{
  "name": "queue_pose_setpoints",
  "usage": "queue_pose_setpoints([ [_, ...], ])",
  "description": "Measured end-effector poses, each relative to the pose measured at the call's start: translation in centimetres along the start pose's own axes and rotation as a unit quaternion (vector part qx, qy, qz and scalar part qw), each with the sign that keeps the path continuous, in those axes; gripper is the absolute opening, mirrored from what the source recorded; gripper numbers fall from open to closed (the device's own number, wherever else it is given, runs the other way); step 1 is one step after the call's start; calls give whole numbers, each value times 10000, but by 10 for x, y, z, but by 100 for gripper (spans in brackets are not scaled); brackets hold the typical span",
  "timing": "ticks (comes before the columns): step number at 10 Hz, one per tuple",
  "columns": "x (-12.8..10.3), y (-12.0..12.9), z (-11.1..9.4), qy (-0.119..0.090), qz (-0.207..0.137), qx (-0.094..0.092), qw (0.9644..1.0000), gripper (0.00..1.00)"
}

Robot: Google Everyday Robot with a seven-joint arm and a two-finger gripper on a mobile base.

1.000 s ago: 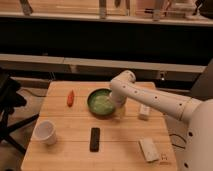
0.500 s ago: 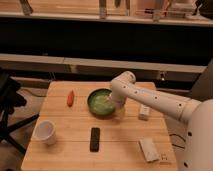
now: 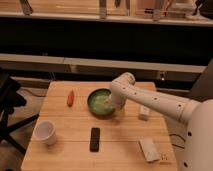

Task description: Drag the ceramic bowl in a circle

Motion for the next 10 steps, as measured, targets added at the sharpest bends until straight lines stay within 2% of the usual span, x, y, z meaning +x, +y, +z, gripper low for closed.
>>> queue_pose_setpoints([
  [2, -1, 0, 2, -11, -5, -5, 10000, 80],
  [4, -1, 1, 3, -3, -23, -1, 10000, 71],
  [5, -3, 1, 4, -2, -47, 3, 10000, 58],
  [9, -5, 2, 6, 5, -51, 21, 10000, 25],
  [10, -8, 2, 5, 26, -100, 88, 9999, 13],
])
